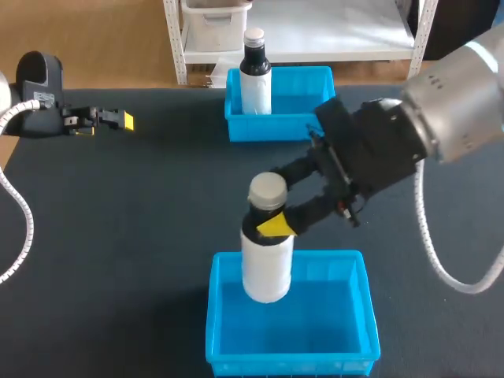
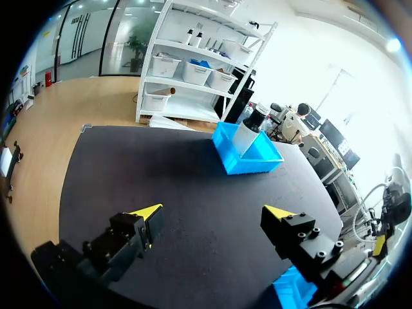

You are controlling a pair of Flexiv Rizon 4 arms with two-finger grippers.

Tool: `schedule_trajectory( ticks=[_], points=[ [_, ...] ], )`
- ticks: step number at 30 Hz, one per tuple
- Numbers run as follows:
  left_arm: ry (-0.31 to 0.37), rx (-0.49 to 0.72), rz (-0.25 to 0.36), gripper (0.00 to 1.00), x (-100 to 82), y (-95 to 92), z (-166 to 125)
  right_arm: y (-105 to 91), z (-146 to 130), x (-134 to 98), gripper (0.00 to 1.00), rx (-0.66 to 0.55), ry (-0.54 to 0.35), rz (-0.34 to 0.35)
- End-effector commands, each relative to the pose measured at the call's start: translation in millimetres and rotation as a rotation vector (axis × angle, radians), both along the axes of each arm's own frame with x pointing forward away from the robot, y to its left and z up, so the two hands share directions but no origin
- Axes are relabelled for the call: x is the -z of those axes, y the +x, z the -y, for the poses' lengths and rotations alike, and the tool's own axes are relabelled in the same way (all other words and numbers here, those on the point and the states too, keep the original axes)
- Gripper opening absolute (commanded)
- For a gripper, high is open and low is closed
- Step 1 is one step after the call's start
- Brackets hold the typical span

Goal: Pick up the bottle, and place it in the far bin if it is heavy, or in the near bin if it is light.

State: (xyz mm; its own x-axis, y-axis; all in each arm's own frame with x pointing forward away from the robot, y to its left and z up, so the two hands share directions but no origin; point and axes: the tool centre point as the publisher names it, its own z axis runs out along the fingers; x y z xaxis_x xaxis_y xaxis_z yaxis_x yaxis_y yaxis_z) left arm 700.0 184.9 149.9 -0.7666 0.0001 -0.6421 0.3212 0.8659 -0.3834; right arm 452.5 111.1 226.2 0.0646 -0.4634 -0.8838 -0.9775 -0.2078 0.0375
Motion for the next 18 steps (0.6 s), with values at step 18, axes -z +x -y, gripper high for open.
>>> schedule_trajectory(
  ticks=[18],
  points=[
    [0.0,0.0,0.0,1.0,0.0,0.0,0.0,16.5,-18.4,64.9,0.0,-0.096,0.021,-0.091]
  ],
)
